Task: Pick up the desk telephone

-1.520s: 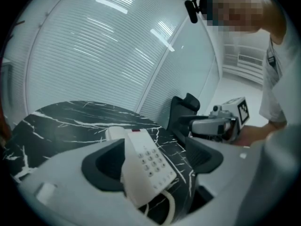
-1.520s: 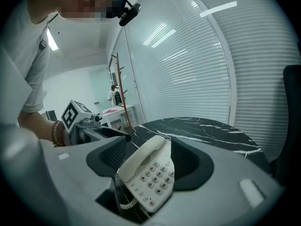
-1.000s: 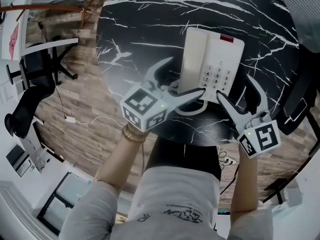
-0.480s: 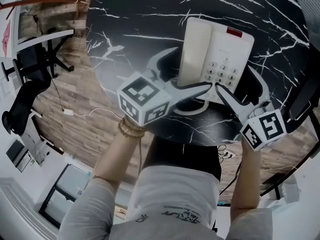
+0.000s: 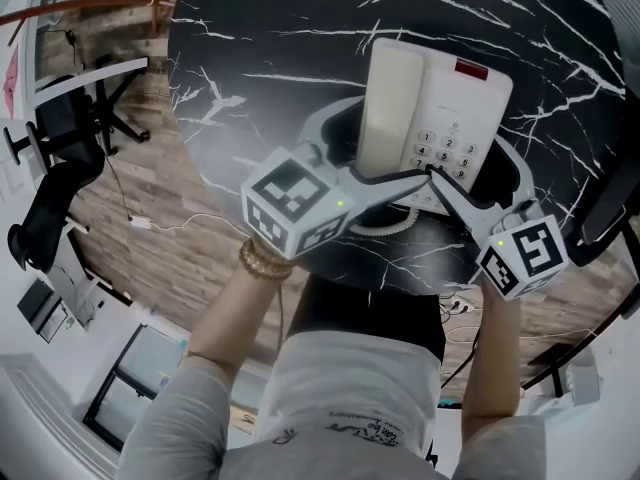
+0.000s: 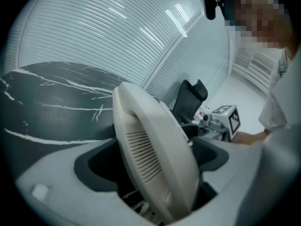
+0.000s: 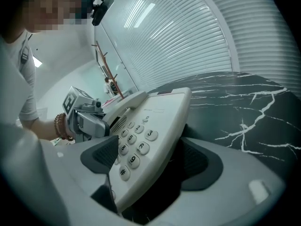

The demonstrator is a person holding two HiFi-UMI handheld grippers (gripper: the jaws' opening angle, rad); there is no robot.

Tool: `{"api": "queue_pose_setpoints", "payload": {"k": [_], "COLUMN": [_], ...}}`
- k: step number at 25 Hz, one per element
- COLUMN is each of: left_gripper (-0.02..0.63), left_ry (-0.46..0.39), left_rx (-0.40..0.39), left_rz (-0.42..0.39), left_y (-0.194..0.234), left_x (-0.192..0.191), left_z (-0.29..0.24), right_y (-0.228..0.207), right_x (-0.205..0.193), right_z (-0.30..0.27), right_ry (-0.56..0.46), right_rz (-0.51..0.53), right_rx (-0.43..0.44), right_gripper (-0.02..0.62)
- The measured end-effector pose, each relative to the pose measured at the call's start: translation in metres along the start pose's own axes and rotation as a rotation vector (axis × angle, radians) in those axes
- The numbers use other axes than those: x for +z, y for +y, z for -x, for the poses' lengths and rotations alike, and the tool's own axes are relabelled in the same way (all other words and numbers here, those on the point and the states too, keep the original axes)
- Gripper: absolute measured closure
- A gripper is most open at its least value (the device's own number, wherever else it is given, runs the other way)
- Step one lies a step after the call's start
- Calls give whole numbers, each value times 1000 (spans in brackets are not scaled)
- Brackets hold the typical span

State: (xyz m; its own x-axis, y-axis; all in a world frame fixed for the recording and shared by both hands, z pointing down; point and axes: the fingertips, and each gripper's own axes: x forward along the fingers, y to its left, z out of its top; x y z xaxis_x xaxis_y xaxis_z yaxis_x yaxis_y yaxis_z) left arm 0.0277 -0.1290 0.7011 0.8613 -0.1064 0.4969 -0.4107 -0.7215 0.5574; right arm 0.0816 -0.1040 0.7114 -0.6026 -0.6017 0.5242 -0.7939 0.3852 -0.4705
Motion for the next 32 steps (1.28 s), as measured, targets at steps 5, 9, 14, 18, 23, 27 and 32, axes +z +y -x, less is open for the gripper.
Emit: {"api": "queue_pose_setpoints", "payload": {"k": [5,9,14,18,23,27,32], "left_gripper": [120,123,137,151,167,181,192], "left_ry": [-10,-8,-5,1,10,8,32], "left_rx": [5,-3,7,23,36,46,70], "left_rz": [12,9,7,15,21,32,5], "left_y": [-1,-2,-6,-7,-10,-11,-15], "left_x": [0,0,-1,-1,-1,2,4], "left_z": [1,1,2,3,5,8,12], "right_y": [0,2,7,10,13,14,15], "right_x": [0,-2,-4,-5,-3,1,10], "right_z": [1,2,6,8,12,13,19], "right_ry": [3,2,5,5,3,2,-7], "right_rz": [-7,-16,-25,-27,-22,-23,-38], "right_rx": [-10,-39,-68,-84,-109,-137,-147], "right_gripper": [195,201,209,216,221,225,255]}}
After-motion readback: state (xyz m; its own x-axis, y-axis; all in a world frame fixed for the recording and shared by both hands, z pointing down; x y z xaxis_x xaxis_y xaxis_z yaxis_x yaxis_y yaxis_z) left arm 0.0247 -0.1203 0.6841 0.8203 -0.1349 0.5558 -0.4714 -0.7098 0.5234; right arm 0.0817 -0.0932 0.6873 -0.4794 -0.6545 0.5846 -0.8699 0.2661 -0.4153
